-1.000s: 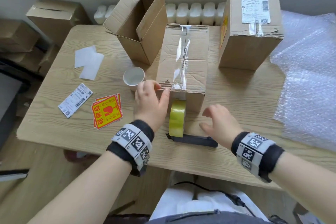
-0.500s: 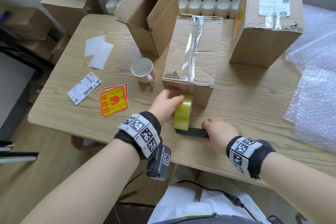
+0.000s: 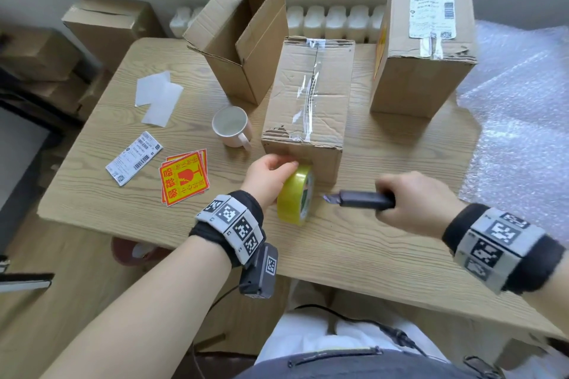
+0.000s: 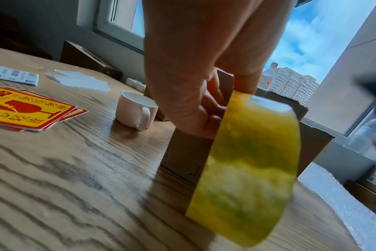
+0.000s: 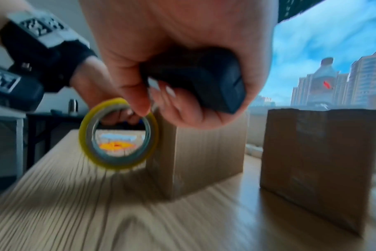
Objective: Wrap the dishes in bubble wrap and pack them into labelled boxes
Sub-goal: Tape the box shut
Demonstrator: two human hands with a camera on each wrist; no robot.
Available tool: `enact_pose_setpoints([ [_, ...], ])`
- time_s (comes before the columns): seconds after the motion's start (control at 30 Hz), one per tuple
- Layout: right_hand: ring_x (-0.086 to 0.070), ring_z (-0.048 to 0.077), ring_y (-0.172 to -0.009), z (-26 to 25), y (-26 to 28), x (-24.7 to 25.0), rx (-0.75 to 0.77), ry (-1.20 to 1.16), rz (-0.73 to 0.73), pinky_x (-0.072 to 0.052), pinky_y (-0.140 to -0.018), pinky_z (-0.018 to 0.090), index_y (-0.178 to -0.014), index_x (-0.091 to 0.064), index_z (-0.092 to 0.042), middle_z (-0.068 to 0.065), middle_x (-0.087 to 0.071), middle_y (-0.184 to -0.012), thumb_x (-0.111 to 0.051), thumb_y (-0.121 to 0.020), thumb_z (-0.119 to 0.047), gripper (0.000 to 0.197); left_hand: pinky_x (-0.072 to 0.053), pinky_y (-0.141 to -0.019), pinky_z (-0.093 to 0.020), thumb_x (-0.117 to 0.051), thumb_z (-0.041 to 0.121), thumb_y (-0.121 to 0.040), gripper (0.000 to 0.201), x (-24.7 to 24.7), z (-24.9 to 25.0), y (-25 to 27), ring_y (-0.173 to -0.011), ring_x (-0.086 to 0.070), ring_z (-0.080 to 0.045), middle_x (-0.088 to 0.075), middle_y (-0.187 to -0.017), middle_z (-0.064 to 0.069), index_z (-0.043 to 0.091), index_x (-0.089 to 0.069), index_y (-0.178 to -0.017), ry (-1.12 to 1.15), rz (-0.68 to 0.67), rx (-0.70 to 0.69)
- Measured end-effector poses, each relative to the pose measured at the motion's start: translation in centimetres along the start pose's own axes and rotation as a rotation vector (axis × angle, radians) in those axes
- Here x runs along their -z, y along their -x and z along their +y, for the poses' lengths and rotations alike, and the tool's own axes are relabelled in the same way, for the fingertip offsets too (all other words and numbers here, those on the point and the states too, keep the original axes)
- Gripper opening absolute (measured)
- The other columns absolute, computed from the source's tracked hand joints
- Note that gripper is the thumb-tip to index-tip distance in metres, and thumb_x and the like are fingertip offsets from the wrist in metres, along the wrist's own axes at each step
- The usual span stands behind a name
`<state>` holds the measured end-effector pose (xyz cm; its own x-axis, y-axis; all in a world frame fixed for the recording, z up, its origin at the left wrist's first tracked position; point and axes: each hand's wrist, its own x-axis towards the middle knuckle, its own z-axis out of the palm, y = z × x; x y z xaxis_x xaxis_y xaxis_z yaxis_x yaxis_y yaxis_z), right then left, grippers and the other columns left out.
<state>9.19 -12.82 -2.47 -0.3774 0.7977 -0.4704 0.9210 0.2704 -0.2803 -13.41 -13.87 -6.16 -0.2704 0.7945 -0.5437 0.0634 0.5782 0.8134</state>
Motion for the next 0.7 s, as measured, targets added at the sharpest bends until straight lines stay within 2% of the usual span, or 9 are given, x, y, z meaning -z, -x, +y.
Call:
enact_pose_setpoints([
  [0.1,-0.050,0.024,-0.076,-2.4,-0.8,1.4,0.171,-0.167,0.296,-0.037,-0.061,0.032,-0.075,-0.043,-0.022,-0.005,-0.048,-0.077,-0.063,-0.079,-0.029,0.022,-0.052,-0.081,-0.040,-0.063,0.018,-0.090,0.004,-0.2,-0.1,0.2,-0.084,-0.062,-0.023,-0.067,-0.089,-0.004,0.022,-0.063,-0.091,0.028,-0.007,0.009],
  [0.17,-0.052,0.026,-0.080,-4.7,-2.0,2.0,0.259,-0.188,0.452,-0.043,-0.064,0.035,-0.089,-0.054,-0.016,0.002,-0.051,-0.094,-0.063,-0.083,-0.033,0.021,-0.053,-0.082,-0.043,-0.063,0.020,-0.090,0.006,-0.3,-0.2,0.3,-0.090,-0.064,-0.026,-0.069,-0.099,-0.009,0.021,-0.064,-0.096,0.026,-0.001,-0.003],
  [0.2,-0.055,0.027,-0.083,-5.8,-2.8,2.2,0.272,-0.161,0.482,-0.045,-0.065,0.035,-0.098,-0.057,-0.014,0.003,-0.051,-0.103,-0.062,-0.085,-0.036,0.026,-0.054,-0.082,-0.044,-0.063,0.022,-0.090,0.009,-0.3,-0.3,0.3,-0.092,-0.065,-0.026,-0.068,-0.104,-0.010,0.021,-0.064,-0.099,0.017,0.001,-0.008],
  [0.27,-0.058,0.026,-0.091,-7.4,-4.5,2.6,0.240,-0.036,0.441,-0.046,-0.068,0.033,-0.113,-0.057,-0.018,0.001,-0.048,-0.117,-0.059,-0.087,-0.043,0.035,-0.054,-0.081,-0.044,-0.061,0.025,-0.091,0.009,-0.2,-0.2,0.5,-0.092,-0.065,-0.024,-0.068,-0.105,-0.008,0.023,-0.063,-0.099,0.000,0.005,0.004],
  [0.33,-0.058,0.025,-0.094,-8.1,-6.1,2.6,0.208,0.073,0.384,-0.045,-0.069,0.033,-0.116,-0.056,-0.020,0.000,-0.046,-0.120,-0.058,-0.088,-0.046,0.039,-0.056,-0.082,-0.043,-0.061,0.026,-0.091,0.007,-0.1,-0.2,0.6,-0.092,-0.066,-0.023,-0.069,-0.102,-0.005,0.026,-0.062,-0.098,-0.013,0.006,0.020],
  [0.47,-0.058,0.026,-0.091,-7.6,-7.3,1.9,0.183,0.038,0.371,-0.047,-0.070,0.034,-0.113,-0.056,-0.019,0.001,-0.046,-0.118,-0.061,-0.086,-0.043,0.036,-0.057,-0.078,-0.040,-0.064,0.028,-0.089,0.025,0.2,-0.3,1.3,-0.088,-0.067,-0.021,-0.067,-0.102,-0.007,0.016,-0.062,-0.111,-0.043,0.011,-0.011],
  [0.6,-0.056,0.026,-0.088,-7.4,-7.7,1.7,0.189,0.000,0.378,-0.045,-0.069,0.033,-0.108,-0.056,-0.017,0.001,-0.046,-0.116,-0.064,-0.084,-0.043,0.037,-0.055,-0.062,-0.027,-0.066,0.032,-0.087,0.027,0.5,-0.4,1.5,-0.075,-0.063,-0.012,-0.065,-0.091,-0.001,0.015,-0.063,-0.108,-0.108,0.024,-0.069],
  [0.63,-0.056,0.027,-0.087,-7.4,-7.8,1.8,0.185,-0.009,0.375,-0.045,-0.068,0.032,-0.106,-0.055,-0.016,0.001,-0.046,-0.115,-0.065,-0.083,-0.043,0.037,-0.055,-0.061,-0.026,-0.067,0.034,-0.085,0.027,0.6,-0.4,1.3,-0.076,-0.062,-0.013,-0.064,-0.089,0.002,0.016,-0.064,-0.105,-0.172,0.049,-0.092],
  [0.7,-0.056,0.027,-0.087,-7.4,-8.0,1.8,0.172,-0.015,0.368,-0.045,-0.068,0.032,-0.104,-0.054,-0.016,0.002,-0.045,-0.114,-0.066,-0.082,-0.043,0.037,-0.055,-0.070,-0.029,-0.069,0.040,-0.082,0.030,0.6,-0.3,0.9,-0.081,-0.062,-0.016,-0.062,-0.086,0.004,0.015,-0.064,-0.098,-0.353,0.084,-0.120],
])
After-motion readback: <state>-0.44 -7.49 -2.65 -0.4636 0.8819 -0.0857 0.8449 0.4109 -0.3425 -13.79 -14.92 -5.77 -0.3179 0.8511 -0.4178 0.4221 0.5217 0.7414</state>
